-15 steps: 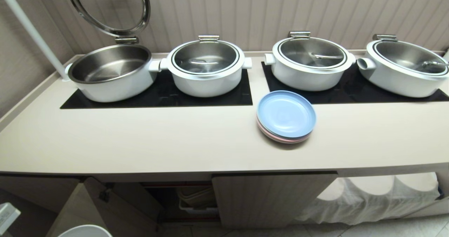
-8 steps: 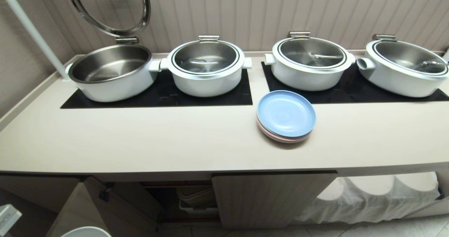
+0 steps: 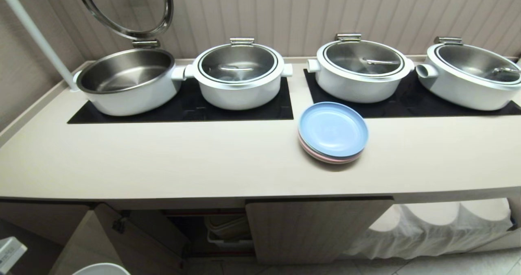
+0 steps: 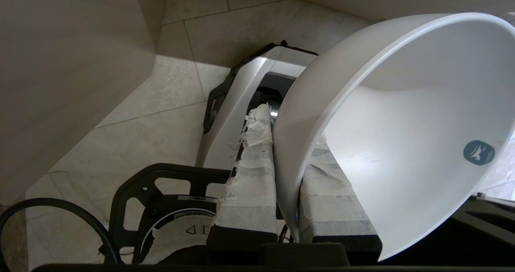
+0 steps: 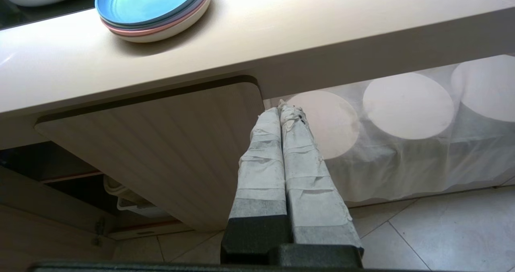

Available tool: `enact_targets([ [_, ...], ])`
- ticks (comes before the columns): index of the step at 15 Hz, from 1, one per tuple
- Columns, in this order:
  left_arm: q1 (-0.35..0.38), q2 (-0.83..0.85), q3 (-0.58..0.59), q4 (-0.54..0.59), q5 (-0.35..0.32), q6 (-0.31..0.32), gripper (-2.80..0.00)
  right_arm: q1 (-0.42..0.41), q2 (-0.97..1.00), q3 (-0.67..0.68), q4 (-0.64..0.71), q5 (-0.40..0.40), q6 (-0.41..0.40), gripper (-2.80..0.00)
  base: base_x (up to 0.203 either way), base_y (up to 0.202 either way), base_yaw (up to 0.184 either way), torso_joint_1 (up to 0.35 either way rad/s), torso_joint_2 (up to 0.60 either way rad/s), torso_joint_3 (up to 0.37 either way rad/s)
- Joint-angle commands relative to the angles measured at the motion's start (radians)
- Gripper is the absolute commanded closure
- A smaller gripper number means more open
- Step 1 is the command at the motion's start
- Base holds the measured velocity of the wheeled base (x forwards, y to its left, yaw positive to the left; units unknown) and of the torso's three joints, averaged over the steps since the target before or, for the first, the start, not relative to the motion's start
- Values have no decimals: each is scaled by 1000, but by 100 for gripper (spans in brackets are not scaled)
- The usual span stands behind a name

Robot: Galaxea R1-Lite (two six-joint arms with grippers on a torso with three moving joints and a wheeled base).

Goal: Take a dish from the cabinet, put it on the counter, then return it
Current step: Put it back into the cabinet

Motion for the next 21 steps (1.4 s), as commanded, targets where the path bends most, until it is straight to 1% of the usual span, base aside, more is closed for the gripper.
enact_targets([
  [1,0,6,0,2,-1,-7,0,0,1,0,-1,0,1,0,0,0,0,-54,118,53],
  [6,0,11,0,-1,-5,-14,0,0,1,0,-1,0,1,0,0,0,0,-68,153,77],
  [8,-1,11,0,-1,-22,-33,0,0,1,0,-1,0,1,0,0,0,0,-79,156,81],
  [14,-8,11,1,-1,-24,-82,0,1,1,0,-1,0,1,0,0,0,0,-92,190,96],
  [19,-8,9,3,2,-32,-96,0,0,1,0,-1,0,1,0,0,0,0,-123,262,130],
  [21,-8,9,1,2,-44,-120,0,0,1,0,-1,0,1,0,0,0,0,-150,315,152],
])
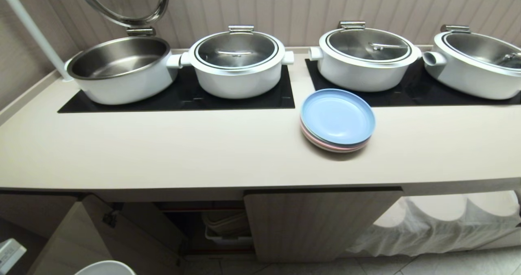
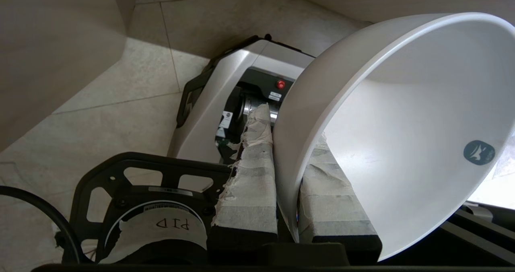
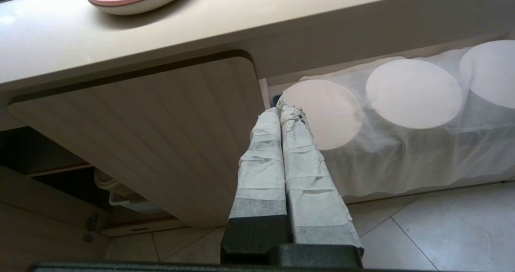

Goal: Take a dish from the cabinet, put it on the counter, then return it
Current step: Put it back into the cabinet

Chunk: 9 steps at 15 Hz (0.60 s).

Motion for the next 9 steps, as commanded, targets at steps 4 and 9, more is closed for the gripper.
enact_targets([
  [4,0,1,-1,3,-3,-8,0,0,1,0,-1,0,1,0,0,0,0,-139,302,153],
  [9,0,2,0,3,-5,-4,0,0,1,0,-1,0,1,0,0,0,0,-154,315,161],
])
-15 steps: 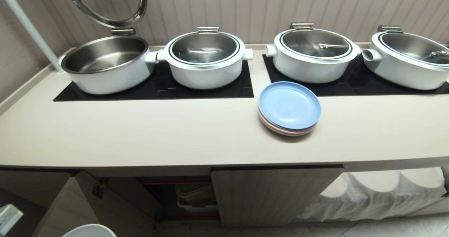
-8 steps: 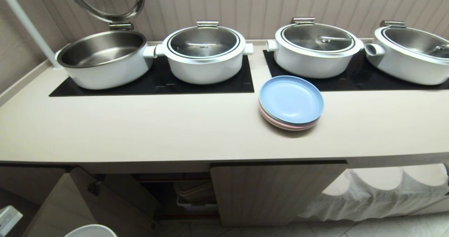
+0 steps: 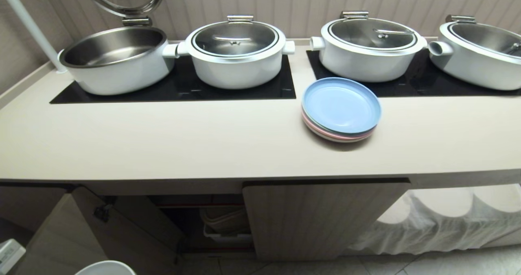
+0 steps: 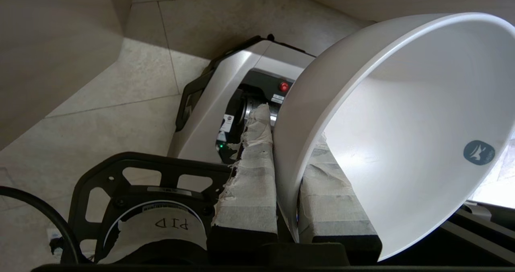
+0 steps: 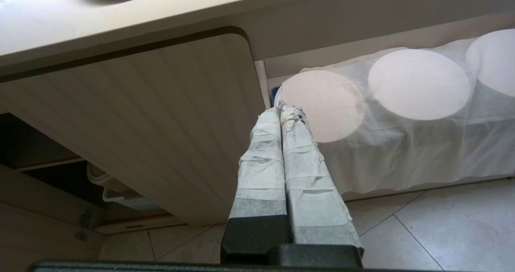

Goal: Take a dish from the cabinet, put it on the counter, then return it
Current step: Put it back into the cabinet

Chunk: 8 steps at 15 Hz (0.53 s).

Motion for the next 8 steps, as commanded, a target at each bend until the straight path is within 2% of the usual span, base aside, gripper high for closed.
enact_targets([
  [1,-5,2,0,3,-1,-3,0,0,1,0,-1,0,1,0,0,0,0,-150,318,168],
  [8,-12,2,0,3,-1,-4,0,0,1,0,-1,0,1,0,0,0,0,-167,344,179],
])
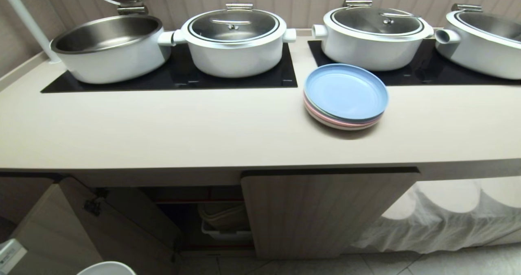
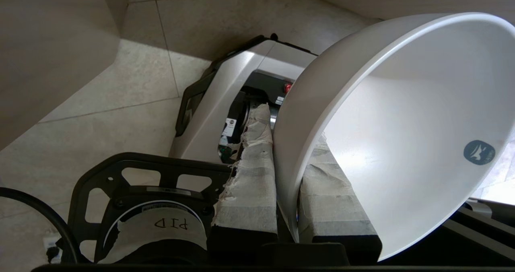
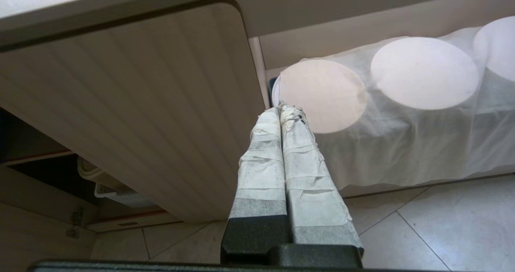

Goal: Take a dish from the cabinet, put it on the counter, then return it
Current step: Put it back into the cabinet

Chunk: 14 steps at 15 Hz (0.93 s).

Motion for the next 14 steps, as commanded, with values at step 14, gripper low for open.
enact_targets([
  [14,-17,1,17,-3,2,-4,0,0,1,0,0,0,1,0,0,0,0,-244,506,258],
])
